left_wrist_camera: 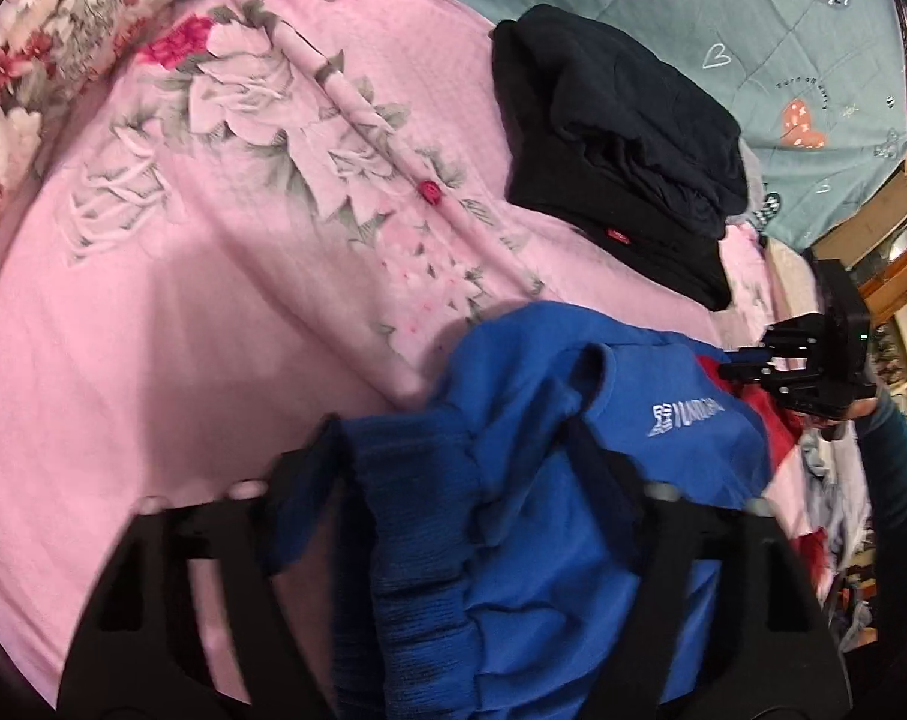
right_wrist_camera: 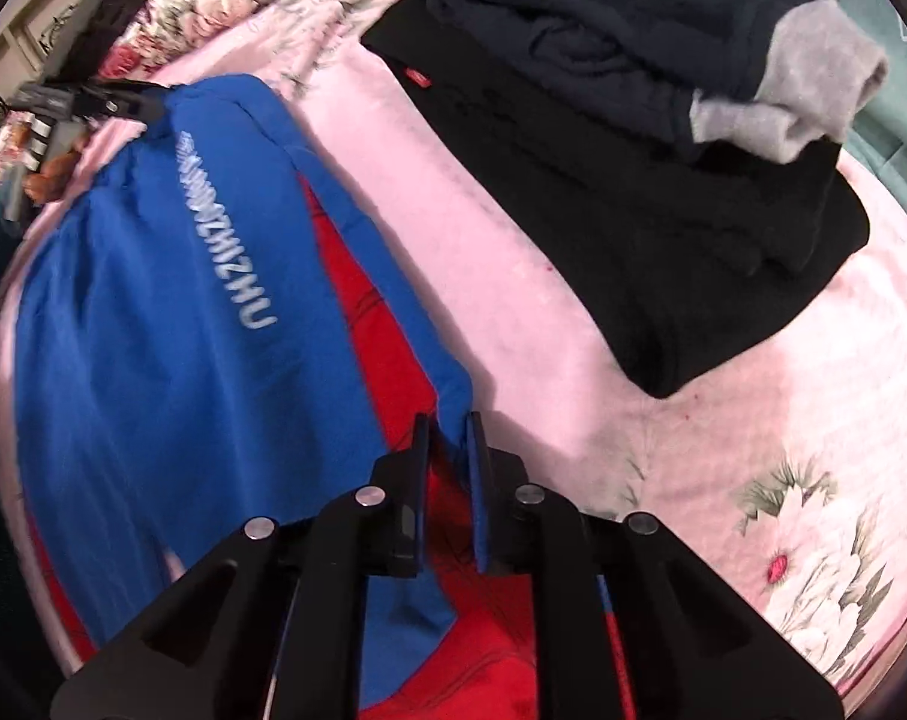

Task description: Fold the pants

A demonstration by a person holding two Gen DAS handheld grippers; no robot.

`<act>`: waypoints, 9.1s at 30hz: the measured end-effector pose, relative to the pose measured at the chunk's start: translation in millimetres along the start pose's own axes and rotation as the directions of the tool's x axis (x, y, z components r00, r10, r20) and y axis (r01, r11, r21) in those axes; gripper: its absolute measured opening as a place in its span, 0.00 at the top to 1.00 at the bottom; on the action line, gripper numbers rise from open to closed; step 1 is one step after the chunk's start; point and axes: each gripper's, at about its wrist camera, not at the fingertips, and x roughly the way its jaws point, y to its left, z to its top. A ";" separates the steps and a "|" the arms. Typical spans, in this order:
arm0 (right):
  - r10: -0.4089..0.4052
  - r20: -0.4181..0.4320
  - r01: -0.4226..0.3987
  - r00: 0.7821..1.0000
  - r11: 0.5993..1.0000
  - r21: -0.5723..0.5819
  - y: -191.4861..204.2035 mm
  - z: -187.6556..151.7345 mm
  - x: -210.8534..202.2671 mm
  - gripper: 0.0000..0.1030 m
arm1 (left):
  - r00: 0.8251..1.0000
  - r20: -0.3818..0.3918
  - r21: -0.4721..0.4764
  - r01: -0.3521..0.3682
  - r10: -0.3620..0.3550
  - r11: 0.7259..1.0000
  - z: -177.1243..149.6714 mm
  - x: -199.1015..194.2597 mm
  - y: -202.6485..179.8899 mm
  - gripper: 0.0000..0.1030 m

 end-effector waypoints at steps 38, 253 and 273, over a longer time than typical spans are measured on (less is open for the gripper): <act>0.001 0.267 0.022 0.964 0.996 -0.084 178.5 -139.4 -94.9 0.95 | 0.942 0.274 0.323 -0.279 0.192 0.905 -162.2 -139.7 -91.6 0.63; -0.273 0.580 -0.507 0.768 0.296 0.810 134.1 -437.2 -132.5 0.80 | 0.930 0.075 0.468 -0.352 0.360 0.811 -217.4 -40.5 -181.7 0.02; -0.325 0.524 -0.449 0.787 0.279 0.849 138.2 -440.7 -121.9 0.81 | 0.918 0.247 0.456 -0.394 0.312 0.798 -209.7 -43.7 -241.4 0.02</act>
